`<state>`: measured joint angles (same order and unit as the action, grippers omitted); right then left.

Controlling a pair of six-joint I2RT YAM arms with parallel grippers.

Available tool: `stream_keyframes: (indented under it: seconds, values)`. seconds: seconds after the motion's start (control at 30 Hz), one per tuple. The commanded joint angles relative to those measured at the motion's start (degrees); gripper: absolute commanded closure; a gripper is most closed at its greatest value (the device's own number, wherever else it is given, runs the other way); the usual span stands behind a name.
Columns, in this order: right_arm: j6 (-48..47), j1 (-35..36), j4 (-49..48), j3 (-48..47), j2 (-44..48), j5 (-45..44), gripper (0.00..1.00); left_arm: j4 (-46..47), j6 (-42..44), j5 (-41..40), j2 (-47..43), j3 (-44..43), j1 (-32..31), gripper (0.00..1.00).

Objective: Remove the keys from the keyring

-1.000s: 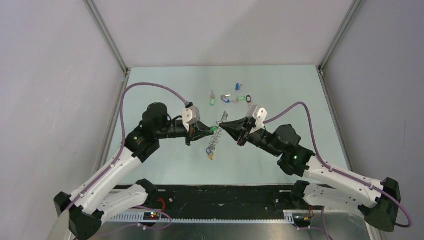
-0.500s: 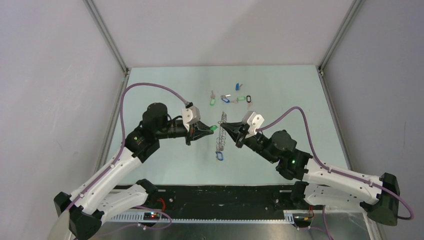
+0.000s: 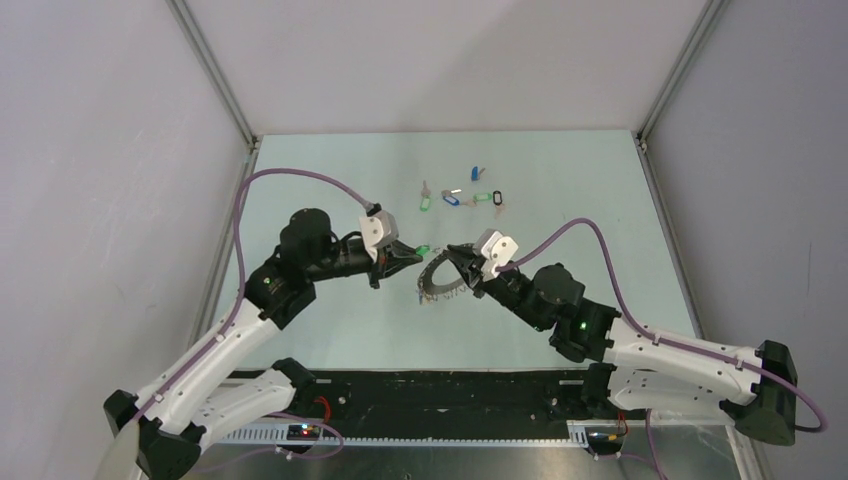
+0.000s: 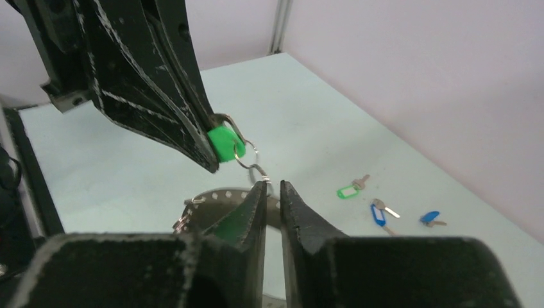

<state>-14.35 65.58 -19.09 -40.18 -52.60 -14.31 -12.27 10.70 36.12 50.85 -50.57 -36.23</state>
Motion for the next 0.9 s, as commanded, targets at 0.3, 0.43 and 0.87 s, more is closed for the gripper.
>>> stream_keyframes:
  seconds: [0.3, 0.43, 0.87]
  values:
    - [-3.06, -0.75, 6.84, -0.69, 4.14, 12.09, 0.6, 0.03, 2.81, 2.25, -2.02, 0.11, -0.11, 1.0]
    - [-3.94, -1.28, 6.78, -0.72, 4.28, 16.91, 0.61, 0.04, 2.94, 3.63, -2.18, 0.12, -0.12, 1.0]
    - [-3.96, -2.64, 1.85, -0.75, 0.53, 19.85, 0.66, 0.05, 3.11, 6.57, -2.85, 0.15, -0.24, 1.0]
